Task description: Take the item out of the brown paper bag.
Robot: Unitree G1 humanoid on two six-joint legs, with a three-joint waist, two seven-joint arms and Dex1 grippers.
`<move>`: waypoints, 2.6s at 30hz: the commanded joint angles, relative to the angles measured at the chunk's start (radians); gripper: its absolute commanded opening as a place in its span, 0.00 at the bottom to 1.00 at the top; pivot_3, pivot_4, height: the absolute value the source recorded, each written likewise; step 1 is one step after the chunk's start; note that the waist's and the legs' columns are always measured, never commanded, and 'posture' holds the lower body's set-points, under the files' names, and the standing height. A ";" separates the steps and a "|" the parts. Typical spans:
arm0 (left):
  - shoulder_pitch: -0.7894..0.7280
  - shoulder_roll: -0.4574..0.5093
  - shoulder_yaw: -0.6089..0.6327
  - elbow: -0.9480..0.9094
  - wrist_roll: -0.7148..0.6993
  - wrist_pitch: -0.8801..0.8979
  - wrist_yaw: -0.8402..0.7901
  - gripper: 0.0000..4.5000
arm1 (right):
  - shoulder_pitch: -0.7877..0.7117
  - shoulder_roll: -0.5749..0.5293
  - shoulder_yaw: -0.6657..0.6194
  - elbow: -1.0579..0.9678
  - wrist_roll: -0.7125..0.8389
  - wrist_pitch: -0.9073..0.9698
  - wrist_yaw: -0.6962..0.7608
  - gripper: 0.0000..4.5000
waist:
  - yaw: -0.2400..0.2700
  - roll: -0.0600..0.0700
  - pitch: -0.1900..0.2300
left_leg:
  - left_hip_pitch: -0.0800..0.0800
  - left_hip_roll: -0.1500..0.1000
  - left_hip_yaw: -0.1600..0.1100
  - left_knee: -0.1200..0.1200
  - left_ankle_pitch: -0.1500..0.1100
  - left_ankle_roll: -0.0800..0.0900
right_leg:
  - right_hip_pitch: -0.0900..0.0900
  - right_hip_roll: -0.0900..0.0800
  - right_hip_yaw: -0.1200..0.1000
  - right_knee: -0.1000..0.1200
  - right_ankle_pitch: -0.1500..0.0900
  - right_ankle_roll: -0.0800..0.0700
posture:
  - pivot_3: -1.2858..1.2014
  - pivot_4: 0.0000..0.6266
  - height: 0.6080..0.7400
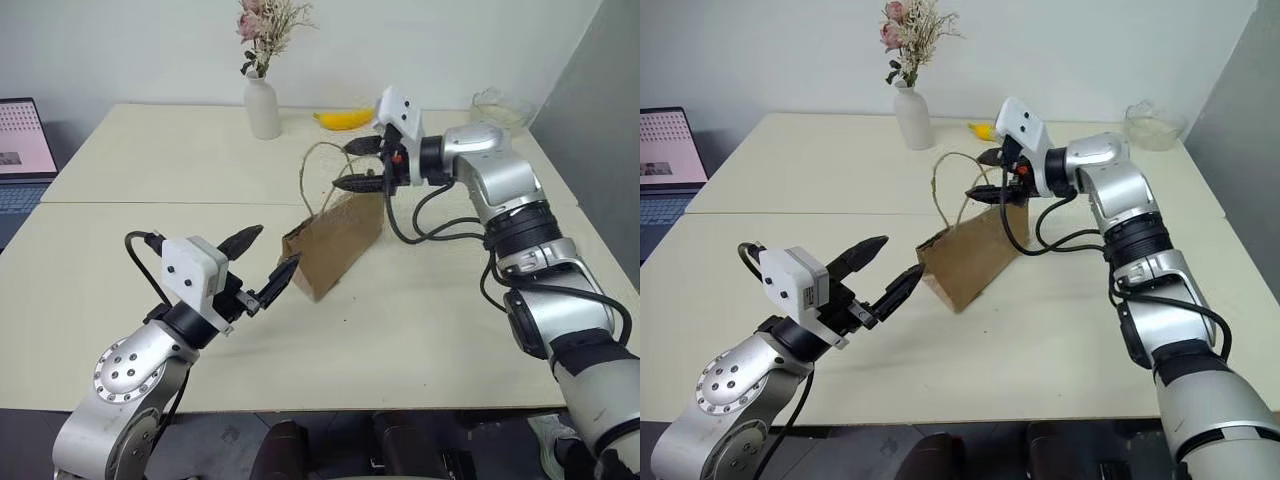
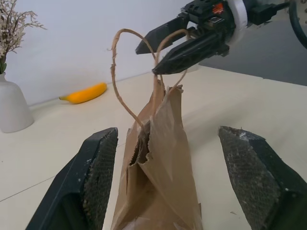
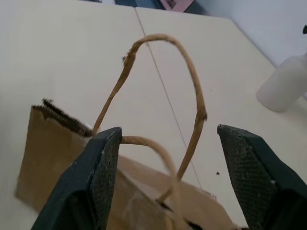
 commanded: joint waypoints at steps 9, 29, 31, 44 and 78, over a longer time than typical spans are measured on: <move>-0.015 0.011 0.022 -0.024 0.000 -0.001 0.004 0.78 | 0.016 -0.013 -0.008 -0.022 -0.050 -0.133 0.005 0.74 | -0.002 0.000 0.000 | 0.001 0.000 0.000 0.000 0.000 0.000 | 0.000 0.000 0.000 0.002 0.000 0.000 | 0.52 0.24 1.00; -0.044 0.028 0.040 0.016 -0.020 0.012 -0.045 0.78 | -0.040 0.030 -0.056 0.076 -0.020 0.020 -0.051 0.74 | -0.002 0.000 0.000 | 0.001 0.000 0.000 0.000 0.000 0.000 | 0.000 0.000 0.000 0.001 0.000 0.000 | 0.52 0.24 1.00; -0.040 0.028 0.041 0.014 -0.018 0.011 -0.047 0.78 | -0.064 0.054 -0.054 0.128 -0.029 0.010 -0.062 0.74 | -0.002 0.000 0.000 | 0.001 0.000 0.000 0.000 0.000 0.000 | 0.000 0.000 0.000 0.001 0.000 0.000 | 0.52 0.24 1.00; -0.157 0.107 0.034 0.066 -0.037 0.153 -0.043 0.78 | 0.096 -0.103 -0.018 -0.172 -0.004 0.043 0.175 0.74 | 0.007 0.000 0.000 | -0.002 -0.001 -0.002 0.000 0.000 0.000 | 0.000 0.000 -0.002 -0.001 0.000 0.000 | 0.52 0.24 1.00; -0.530 0.129 -0.169 0.514 0.049 0.243 -0.233 0.96 | 0.456 -0.318 -0.177 -1.061 0.409 0.512 -0.078 0.74 | 0.002 0.000 0.001 | -0.001 -0.001 -0.002 0.001 0.000 0.000 | 0.000 0.000 -0.002 0.001 0.000 0.001 | 0.52 0.24 1.00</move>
